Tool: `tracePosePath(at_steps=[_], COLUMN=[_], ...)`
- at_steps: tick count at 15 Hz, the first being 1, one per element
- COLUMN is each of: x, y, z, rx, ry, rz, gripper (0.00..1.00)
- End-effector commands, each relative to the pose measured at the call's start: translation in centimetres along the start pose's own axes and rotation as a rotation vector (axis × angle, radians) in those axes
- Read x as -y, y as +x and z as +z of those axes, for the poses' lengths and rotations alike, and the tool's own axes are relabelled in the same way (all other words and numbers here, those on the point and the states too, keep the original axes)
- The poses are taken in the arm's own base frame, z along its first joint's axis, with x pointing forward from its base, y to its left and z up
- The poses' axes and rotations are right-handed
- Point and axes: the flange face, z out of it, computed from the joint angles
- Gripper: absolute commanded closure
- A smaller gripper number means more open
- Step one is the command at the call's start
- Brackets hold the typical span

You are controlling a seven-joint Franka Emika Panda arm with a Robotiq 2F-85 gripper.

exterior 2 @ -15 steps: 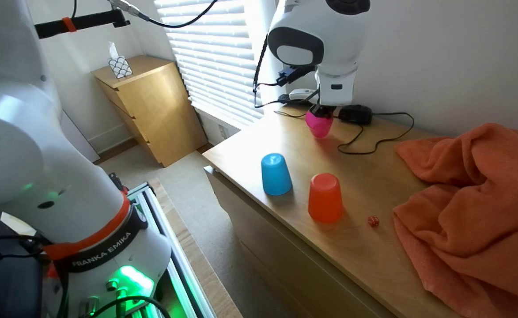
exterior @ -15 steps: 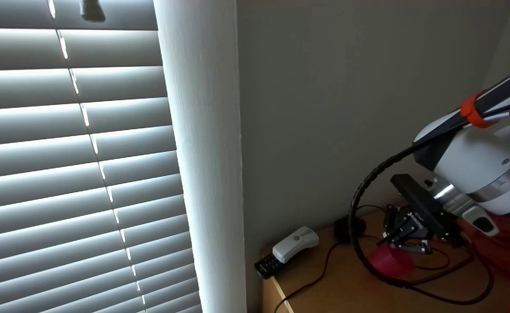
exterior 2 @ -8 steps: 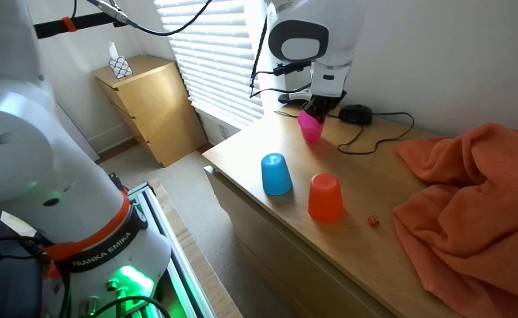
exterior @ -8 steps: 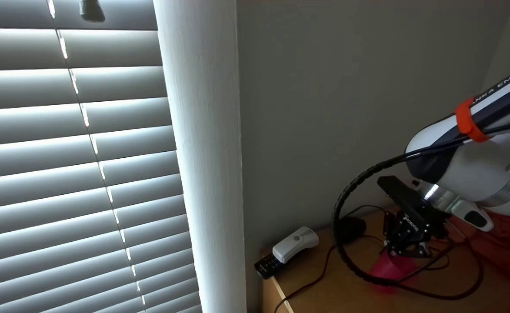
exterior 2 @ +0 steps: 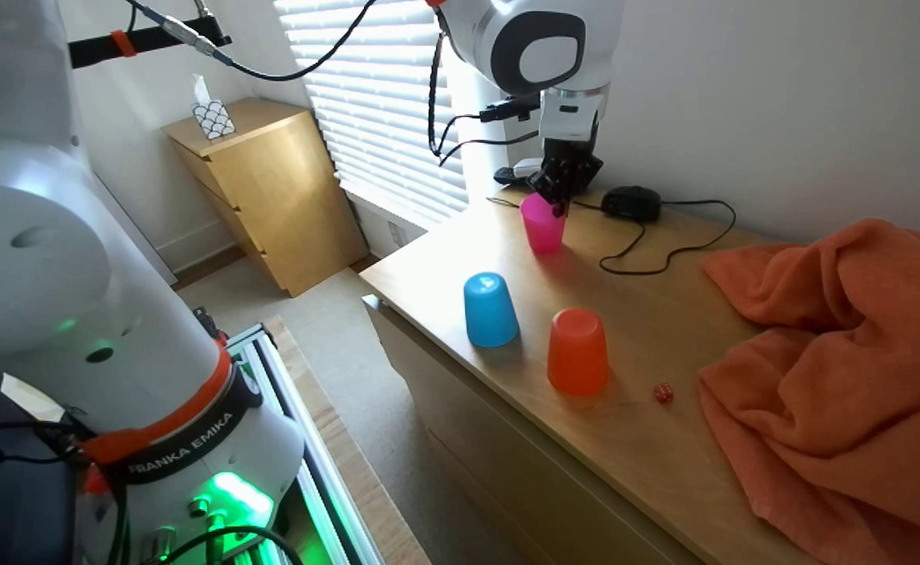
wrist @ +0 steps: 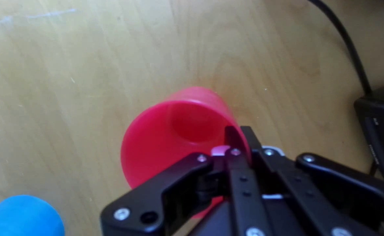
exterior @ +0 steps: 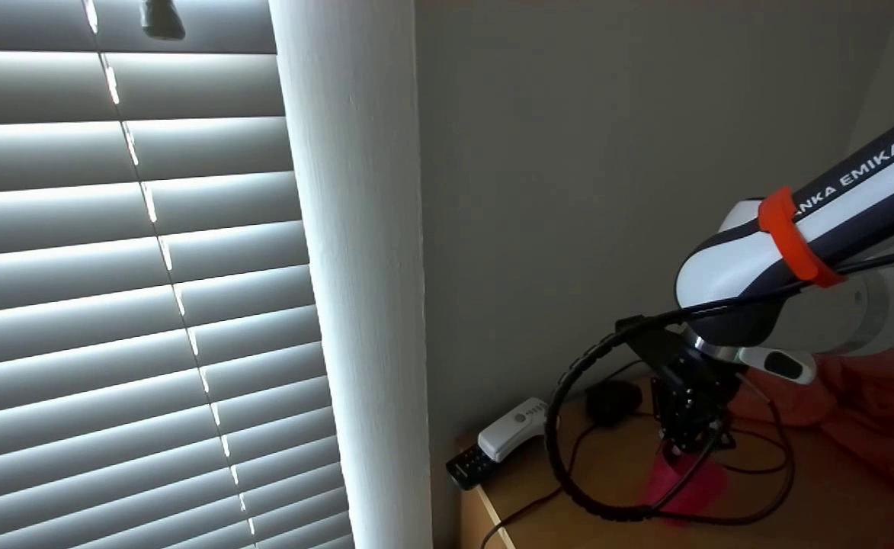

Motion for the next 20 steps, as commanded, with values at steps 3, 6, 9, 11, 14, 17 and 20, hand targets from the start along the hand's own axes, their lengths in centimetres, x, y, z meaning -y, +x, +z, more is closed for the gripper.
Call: tracePosePath(at_steps=[3,6,9,11,14,17,20], x=[1.4,1.7,1.3,0.6,-1.0,-3.3,-2.1], y=[-1.0,-1.5,-1.0,0.2,2.7,6.7,7.4], z=[0.2,-0.5,-1.9,-3.0,-4.7,-5.8,-5.5], rx=[-0.069,-0.051,-0.043,-0.021,0.033,0.167,0.175], ry=[-0.08,-0.088,-0.092,-0.093,-0.072,-0.051,-0.034], rz=[0.014,0.001,0.002,0.016,0.035,0.067,0.067], gripper=[0.49,0.26,0.04,0.0,0.0,0.0,0.0])
